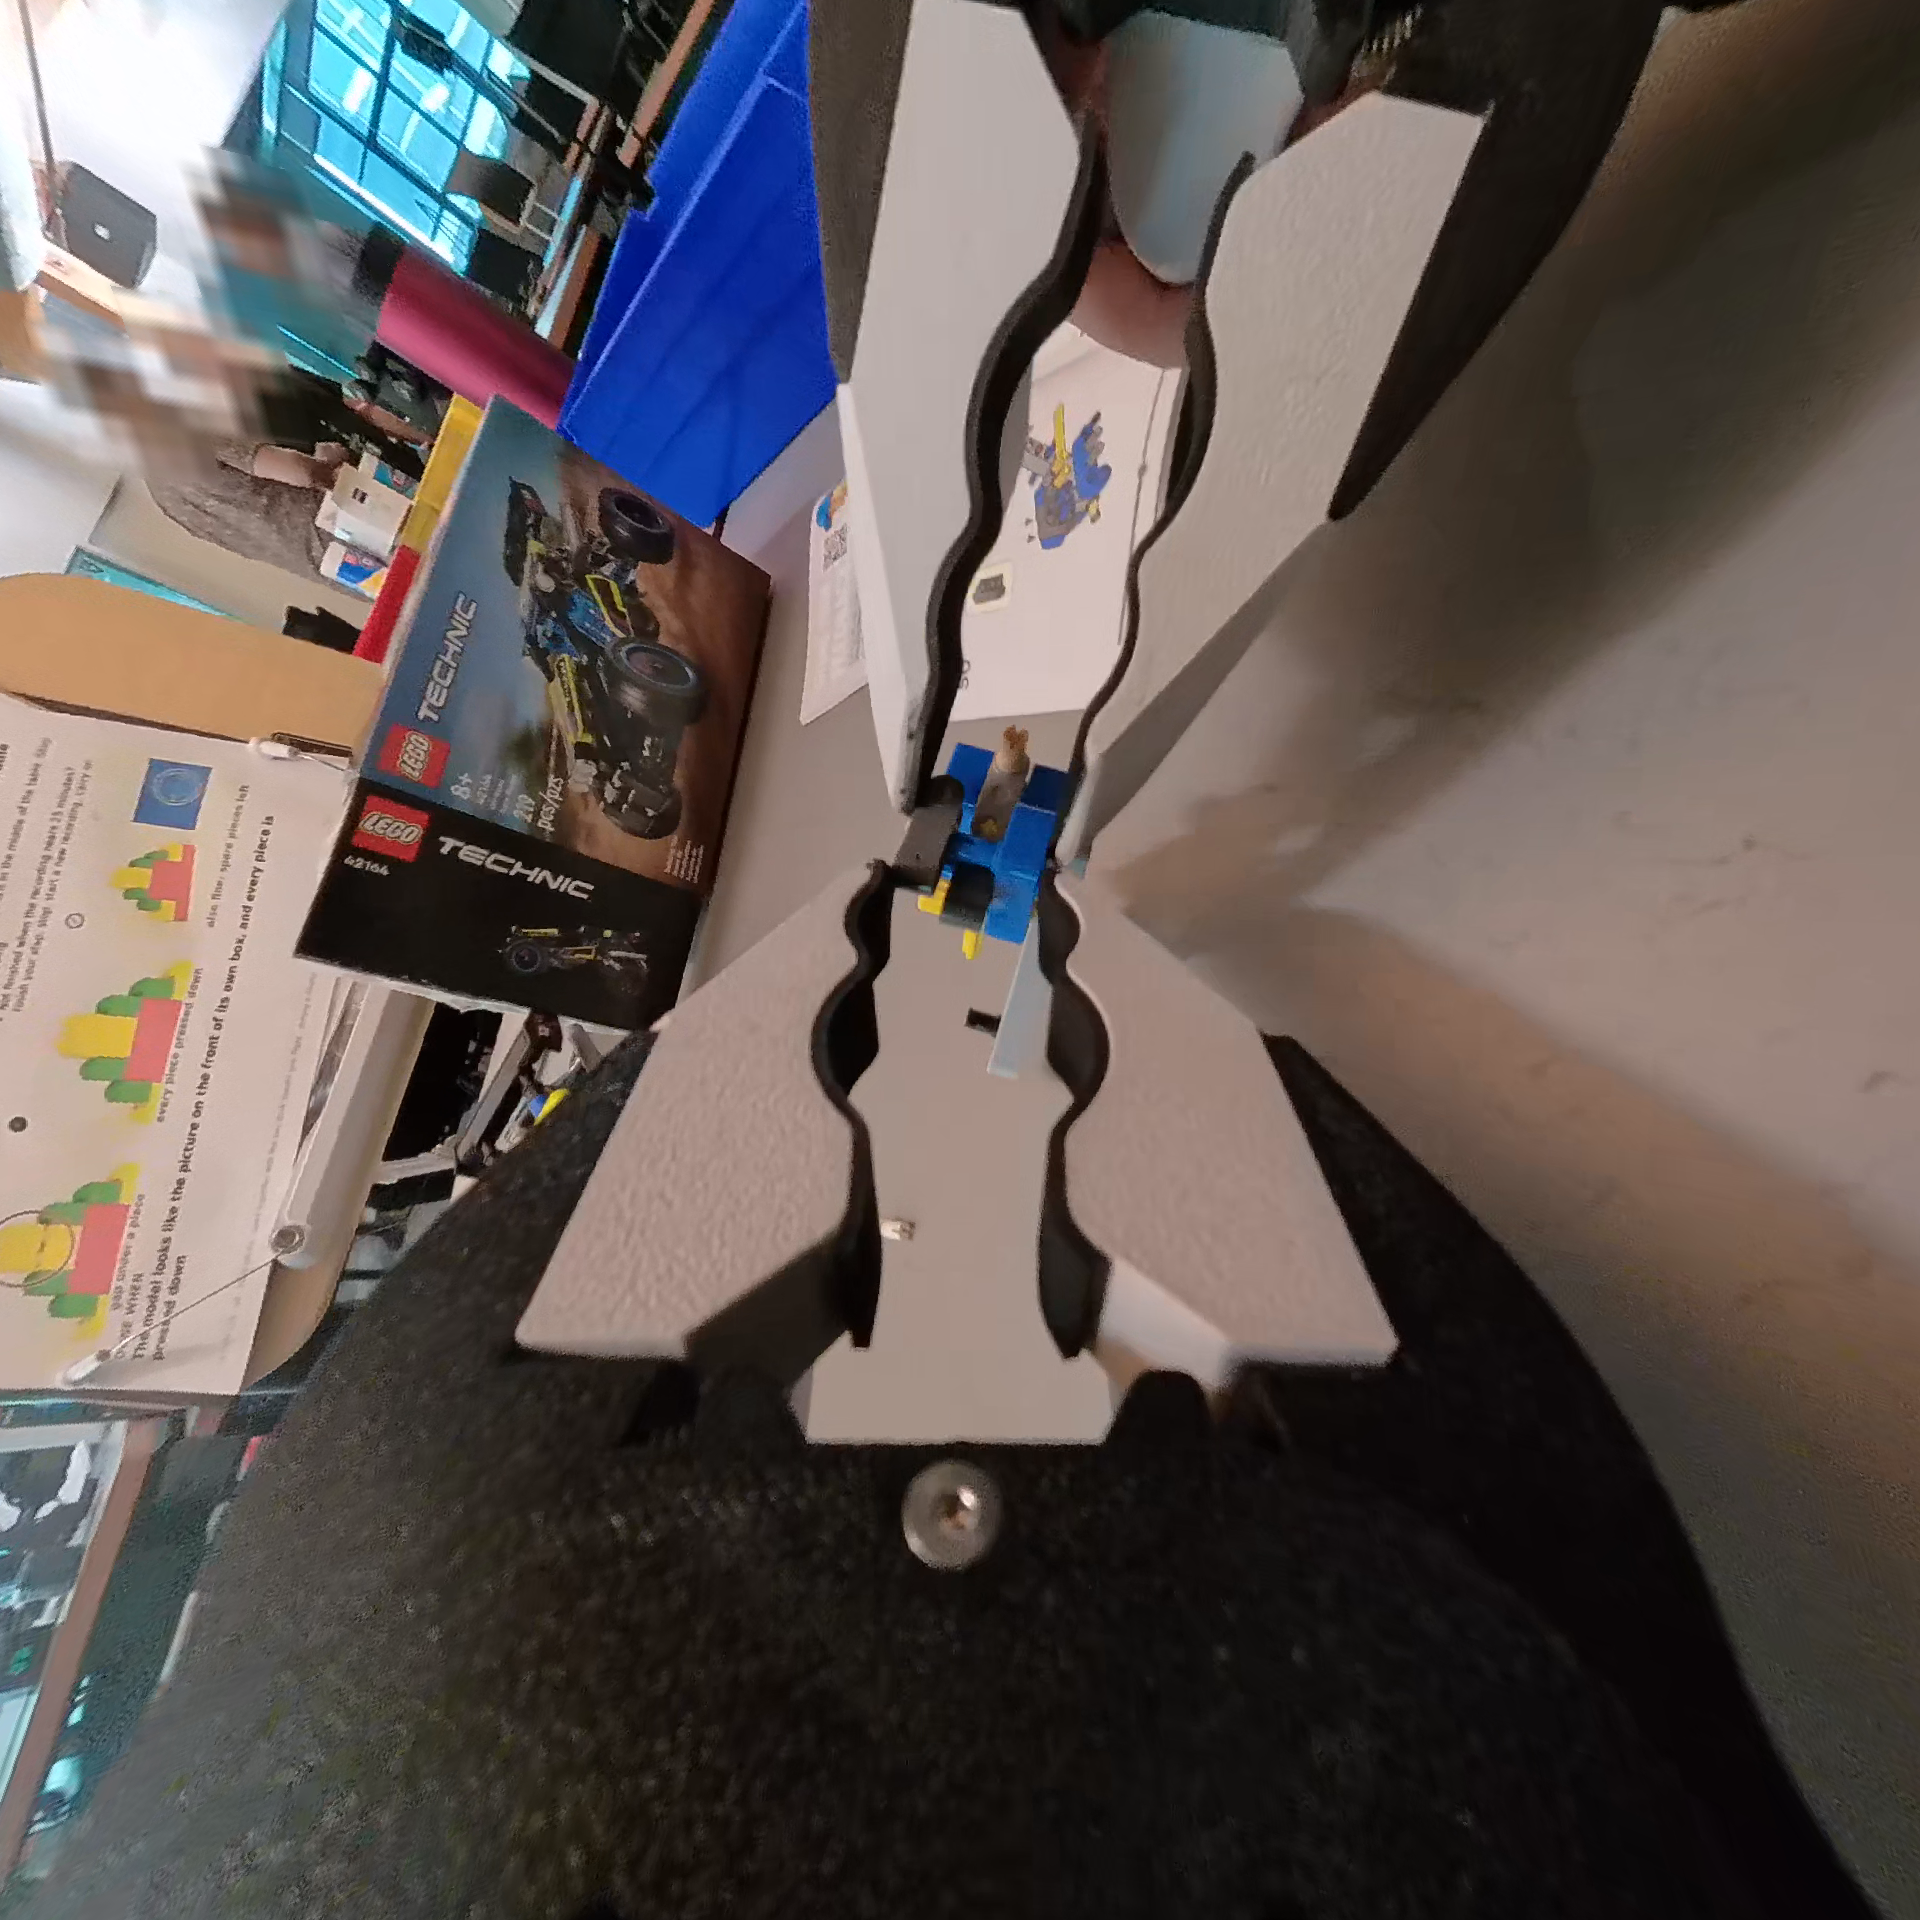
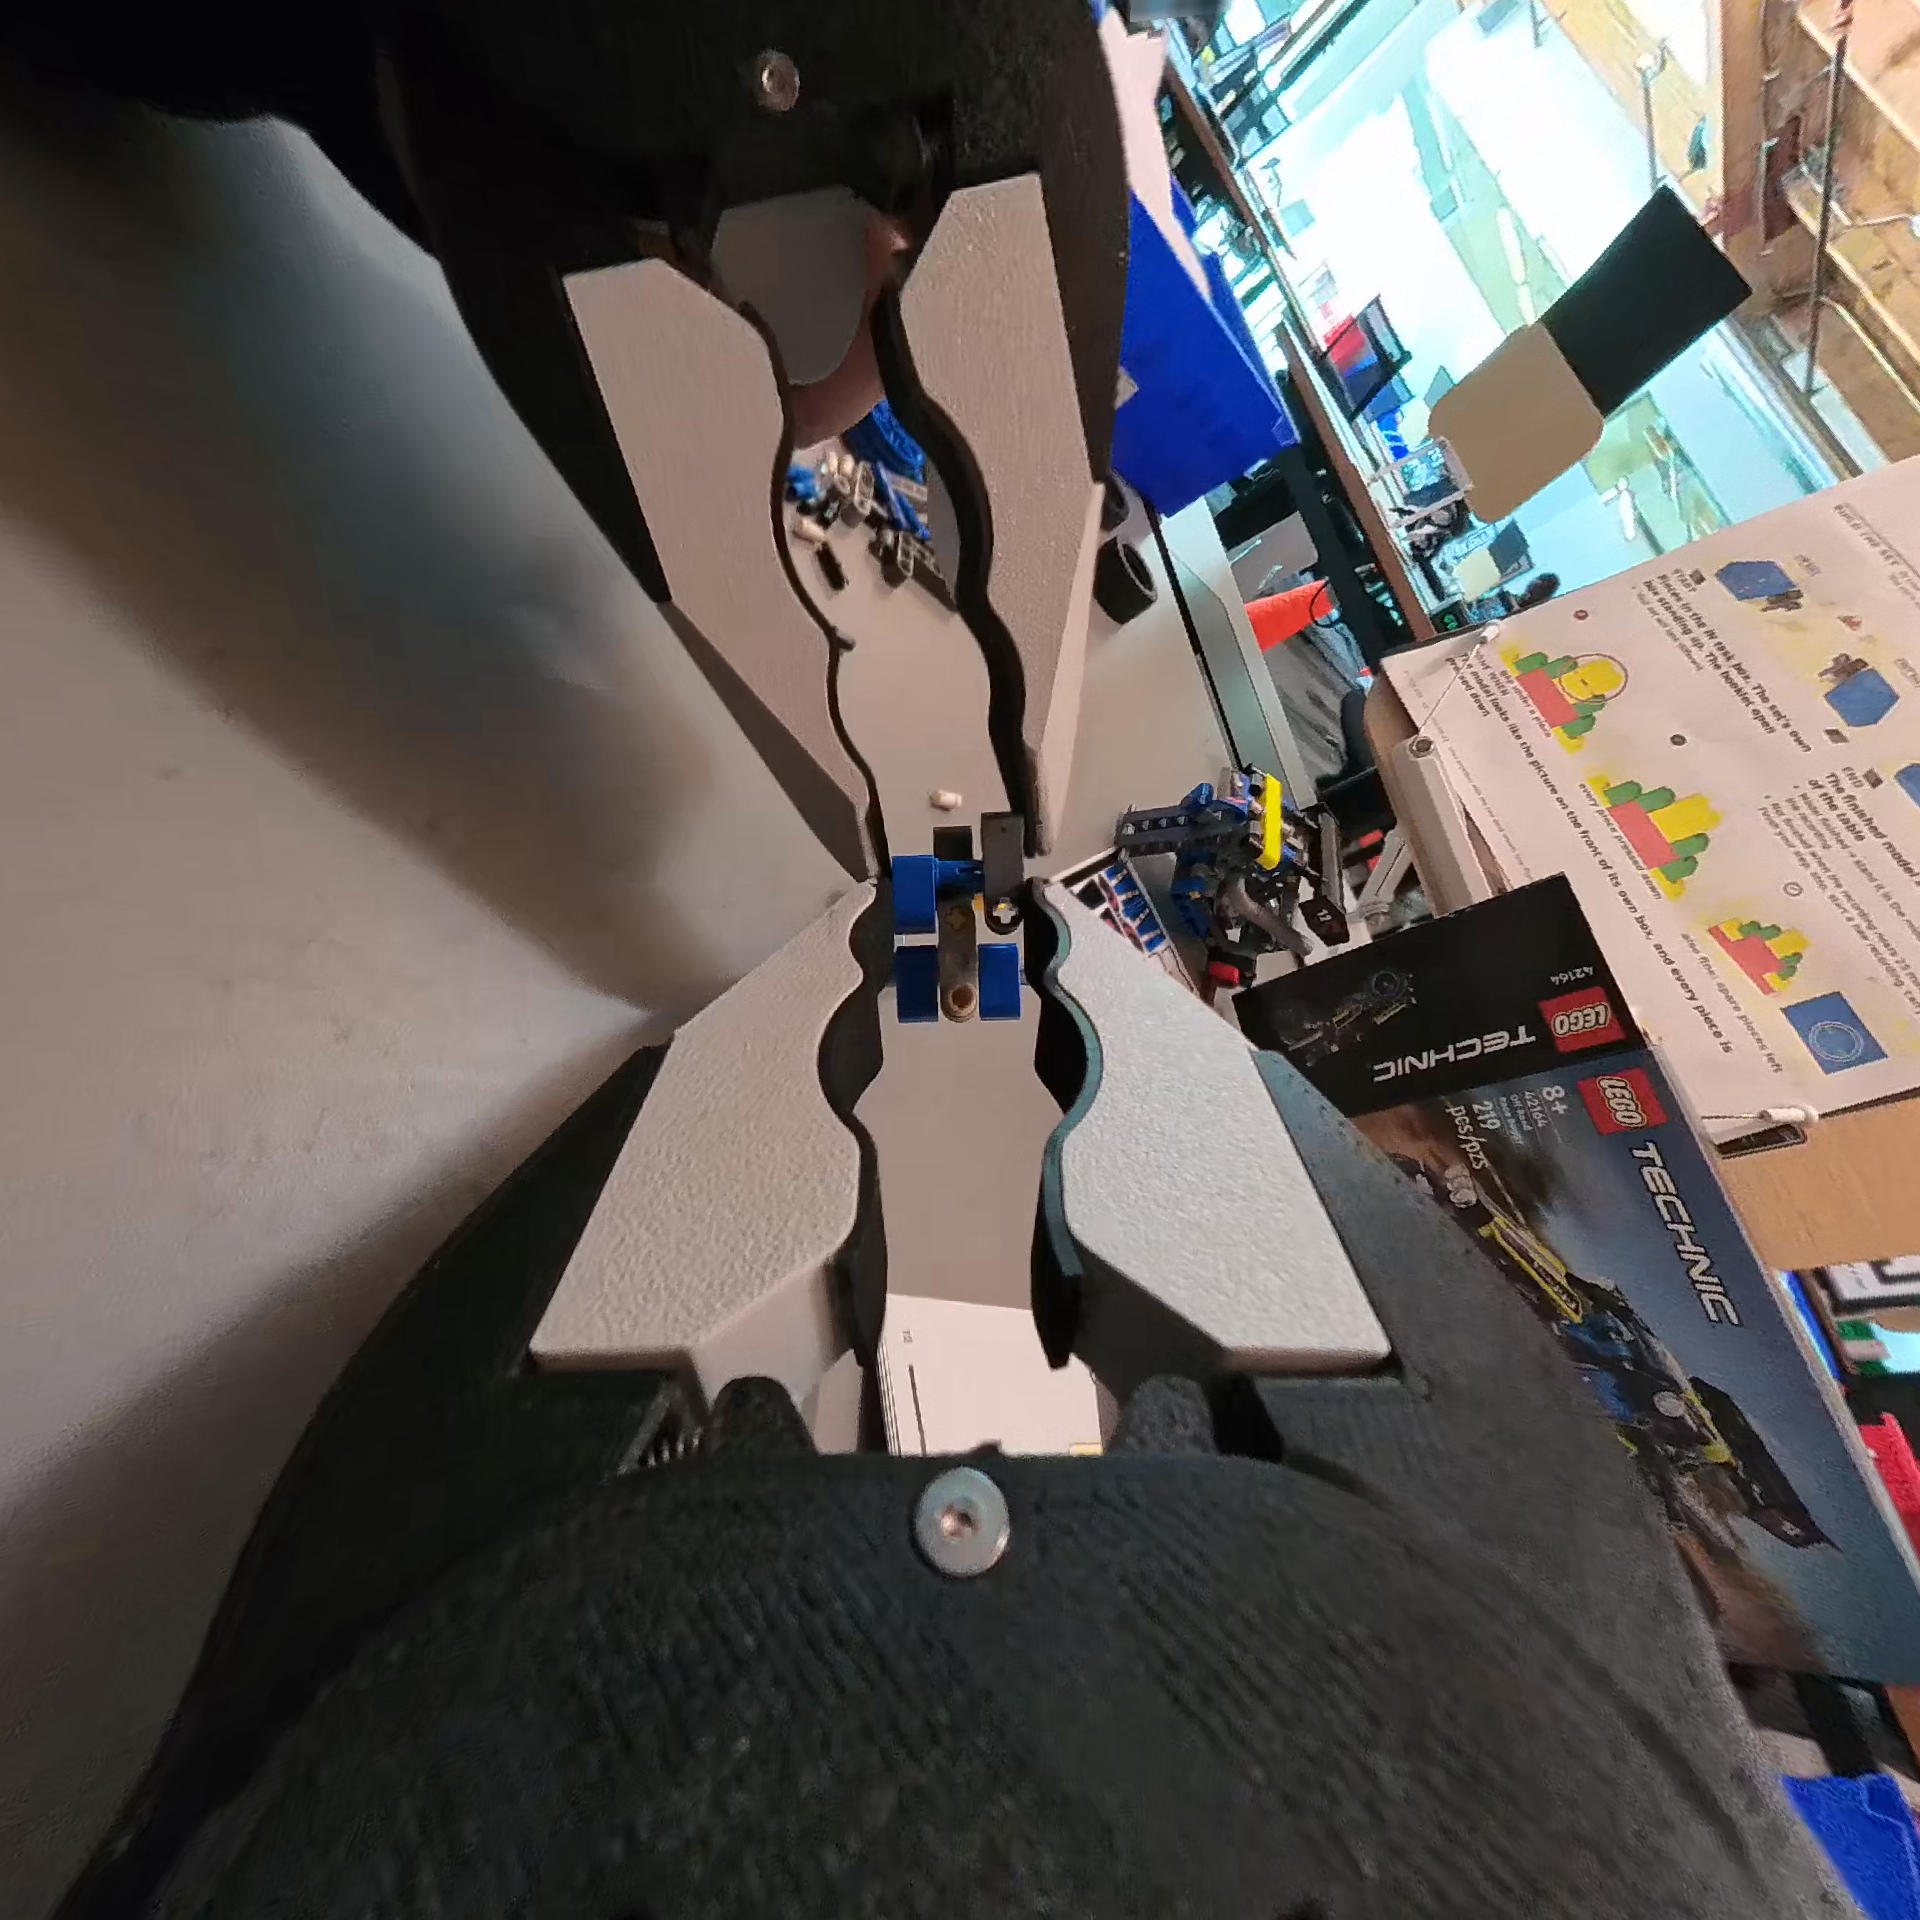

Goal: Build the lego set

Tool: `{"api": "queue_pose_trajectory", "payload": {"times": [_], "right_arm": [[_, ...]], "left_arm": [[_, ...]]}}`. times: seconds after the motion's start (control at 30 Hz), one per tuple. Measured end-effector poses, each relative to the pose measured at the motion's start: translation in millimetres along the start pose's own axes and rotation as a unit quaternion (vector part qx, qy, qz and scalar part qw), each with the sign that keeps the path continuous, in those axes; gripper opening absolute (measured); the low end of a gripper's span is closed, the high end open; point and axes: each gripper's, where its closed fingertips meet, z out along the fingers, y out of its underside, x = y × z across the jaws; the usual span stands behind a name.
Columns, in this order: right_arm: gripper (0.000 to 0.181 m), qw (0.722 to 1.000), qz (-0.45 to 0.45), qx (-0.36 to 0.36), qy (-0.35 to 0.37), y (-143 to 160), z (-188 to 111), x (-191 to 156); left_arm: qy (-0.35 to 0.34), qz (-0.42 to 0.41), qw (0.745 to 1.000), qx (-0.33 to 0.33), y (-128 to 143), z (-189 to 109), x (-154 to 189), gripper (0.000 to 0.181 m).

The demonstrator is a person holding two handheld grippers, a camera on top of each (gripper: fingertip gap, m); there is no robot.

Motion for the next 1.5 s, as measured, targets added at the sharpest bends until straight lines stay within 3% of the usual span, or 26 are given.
{"api": "queue_pose_trajectory", "payload": {"times": [0.03,0.27,0.57,0.97,1.23,1.5], "right_arm": [[0.023,1.0,0.003,0.004,0.0,-1.0,-0.5,0.4],[0.023,1.0,-0.008,-0.011,-0.003,3.9,-0.4,-1.2],[0.023,0.999,-0.038,-0.037,0.007,6.0,3.4,-3.1],[0.021,0.998,-0.046,-0.051,0.005,8.9,4.9,-5.8],[0.021,0.996,-0.064,-0.055,0.034,11.2,3.4,1.0],[0.021,0.998,-0.034,-0.046,0.03,8.2,3.6,0.7]], "left_arm": [[-0.001,-0.001,1.0,0.006,-1.0,-0.8,-0.6,0.025],[-0.004,0.032,0.999,0.017,-4.1,-2.4,2.4,0.025],[-0.019,0.075,0.996,-0.036,1.2,-2.0,2.4,0.023],[-0.02,0.098,0.993,-0.055,3.3,-0.7,5.4,0.02],[-0.029,0.045,0.999,0.005,-6.9,-4.1,-1.4,0.021],[-0.054,0.103,0.993,-0.037,-1.8,-0.2,-0.2,0.02]]}}
